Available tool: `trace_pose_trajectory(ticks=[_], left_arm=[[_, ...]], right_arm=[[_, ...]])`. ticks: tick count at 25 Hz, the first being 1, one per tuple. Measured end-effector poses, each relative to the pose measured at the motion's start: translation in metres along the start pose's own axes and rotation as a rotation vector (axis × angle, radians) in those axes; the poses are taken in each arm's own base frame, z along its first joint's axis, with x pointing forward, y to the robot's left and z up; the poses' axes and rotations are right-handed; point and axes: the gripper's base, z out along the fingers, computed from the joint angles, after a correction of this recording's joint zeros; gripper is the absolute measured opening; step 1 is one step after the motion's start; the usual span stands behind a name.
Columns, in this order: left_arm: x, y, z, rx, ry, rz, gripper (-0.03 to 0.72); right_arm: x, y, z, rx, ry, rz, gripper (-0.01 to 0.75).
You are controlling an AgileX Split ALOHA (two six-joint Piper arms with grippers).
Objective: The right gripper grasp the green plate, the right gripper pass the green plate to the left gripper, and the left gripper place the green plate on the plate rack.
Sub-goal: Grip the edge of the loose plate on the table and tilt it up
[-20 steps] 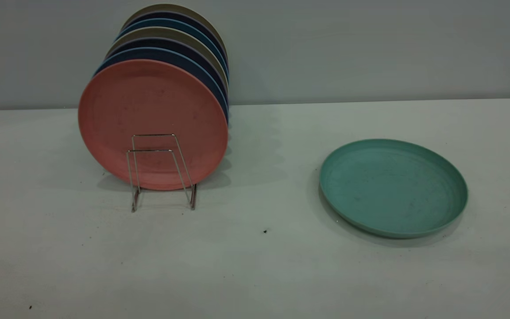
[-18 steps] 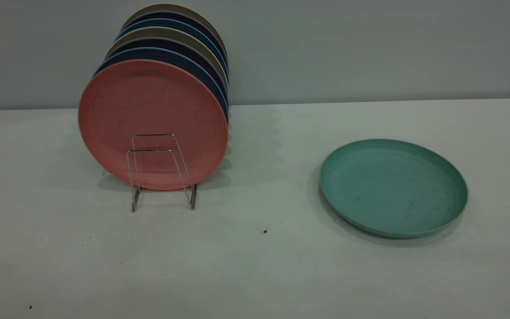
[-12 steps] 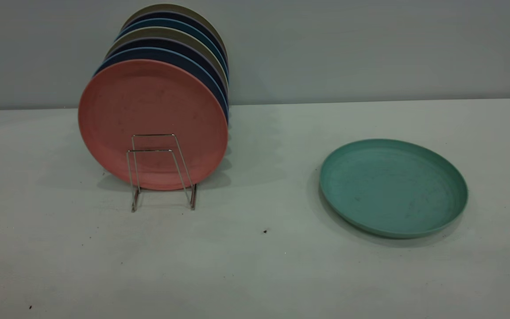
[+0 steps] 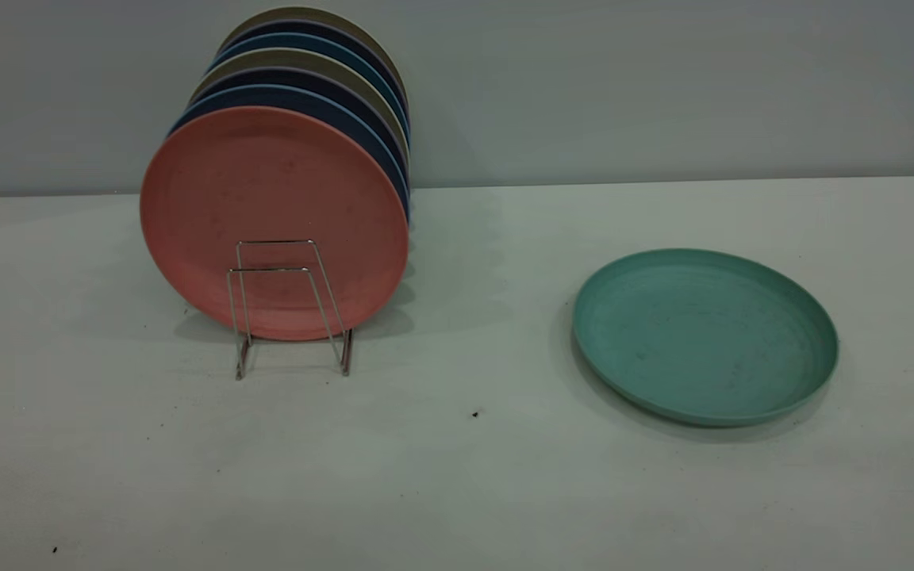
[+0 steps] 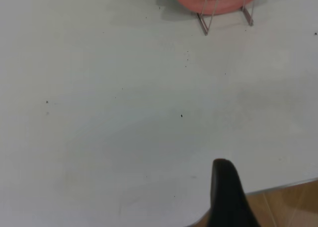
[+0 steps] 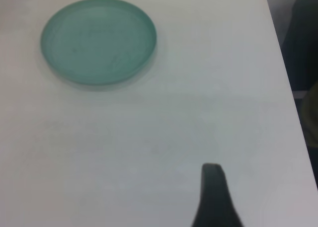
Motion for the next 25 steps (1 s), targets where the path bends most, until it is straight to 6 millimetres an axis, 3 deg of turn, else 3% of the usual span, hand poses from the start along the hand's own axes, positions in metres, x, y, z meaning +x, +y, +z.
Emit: trace_pose_trajectory(ticks=[25], left_arm=[[0.0001, 0.0025, 0.0000, -0.027, 0.001, 0.030, 0.473]], right_arm=[[-0.0001, 0.0009, 0.0000, -0.010, -0.001, 0.005, 0.527]])
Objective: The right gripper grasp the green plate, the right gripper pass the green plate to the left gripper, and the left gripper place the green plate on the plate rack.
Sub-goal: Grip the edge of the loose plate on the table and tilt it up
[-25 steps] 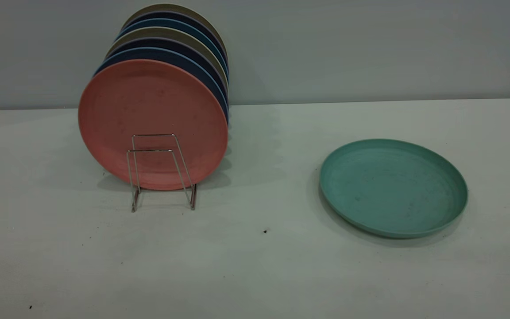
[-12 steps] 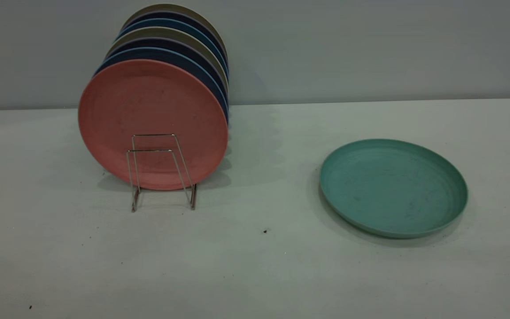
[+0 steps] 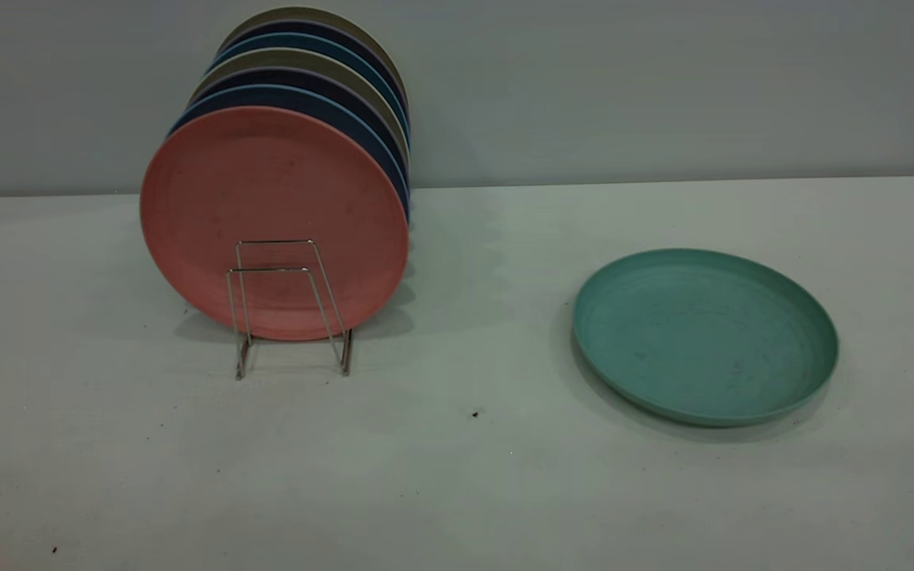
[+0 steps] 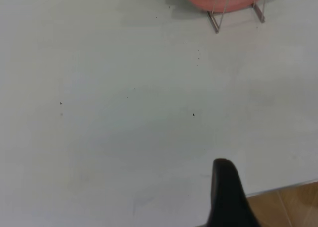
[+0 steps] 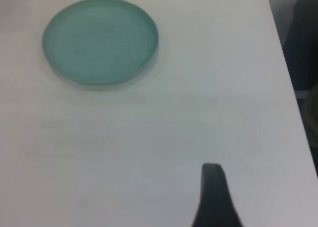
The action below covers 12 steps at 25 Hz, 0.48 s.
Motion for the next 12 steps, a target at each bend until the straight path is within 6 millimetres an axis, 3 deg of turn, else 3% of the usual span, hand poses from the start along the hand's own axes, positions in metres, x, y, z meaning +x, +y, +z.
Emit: trace_pose_trajectory(ticks=[6, 12], left_arm=[[-0.010, 0.004, -0.002, -0.039, -0.084, -0.016, 0.473], [-0.044, 0.005, 0.020, -0.018, -0.078, -0.106, 0.473]], right_arm=[[0.000, 0.000, 0.000, -0.003, 0.000, 0.004, 0.526], [-0.017, 0.000, 0.008, -0.009, 0.026, -0.005, 0.479]])
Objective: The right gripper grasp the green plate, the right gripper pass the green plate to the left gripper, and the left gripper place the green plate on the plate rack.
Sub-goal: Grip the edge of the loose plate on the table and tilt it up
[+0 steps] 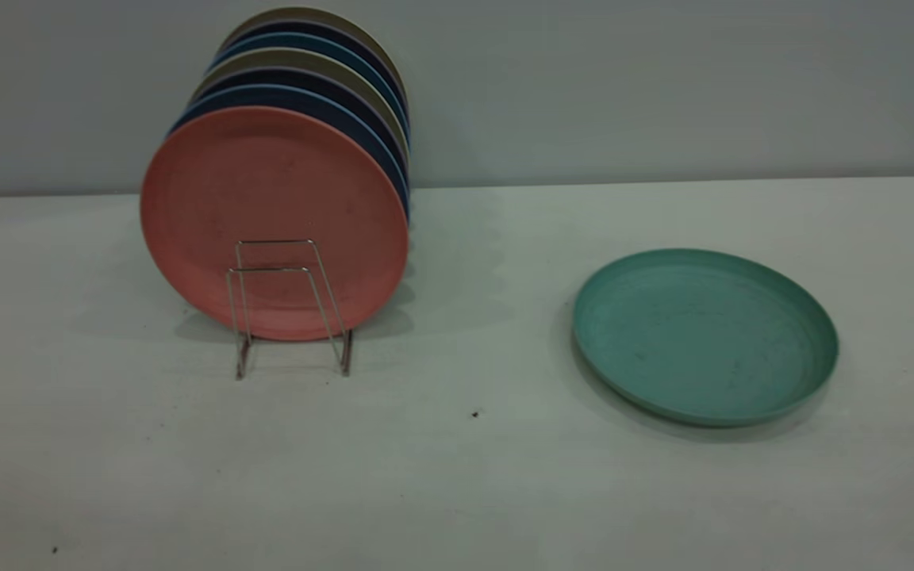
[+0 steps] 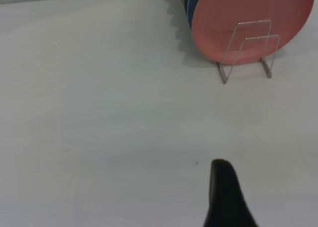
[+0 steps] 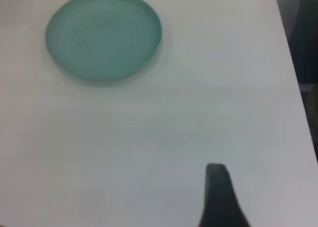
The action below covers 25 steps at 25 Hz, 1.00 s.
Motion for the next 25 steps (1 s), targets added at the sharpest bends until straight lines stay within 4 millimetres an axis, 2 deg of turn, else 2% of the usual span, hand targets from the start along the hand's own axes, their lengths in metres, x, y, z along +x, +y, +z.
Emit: trace_pose_trajectory(ticks=[2, 5, 8, 12, 17, 21, 25], left_arm=[[-0.013, -0.002, 0.014, 0.021, 0.013, -0.017, 0.473], [-0.029, -0.007, 0.037, 0.061, 0.027, -0.038, 0.473], [-0.042, -0.012, 0.056, 0.117, 0.067, -0.044, 0.473], [-0.059, -0.019, 0.075, 0.191, 0.117, -0.014, 0.473], [-0.073, -0.026, 0.096, 0.262, 0.172, 0.002, 0.473], [-0.075, -0.031, 0.111, 0.309, 0.215, -0.011, 0.473], [-0.074, -0.033, 0.119, 0.339, 0.241, -0.011, 0.473]], right_arm=[[-0.013, 0.002, 0.008, -0.033, -0.014, 0.000, 0.469], [-0.033, 0.010, 0.031, -0.139, 0.012, 0.034, 0.466], [-0.054, 0.020, 0.063, -0.272, 0.050, 0.050, 0.465], [-0.072, 0.028, 0.116, -0.399, 0.079, 0.083, 0.462], [-0.073, 0.030, 0.188, -0.436, 0.145, 0.119, 0.457], [-0.072, 0.029, 0.240, -0.438, 0.223, 0.134, 0.457], [-0.069, 0.016, 0.292, -0.429, 0.307, 0.182, 0.457]])
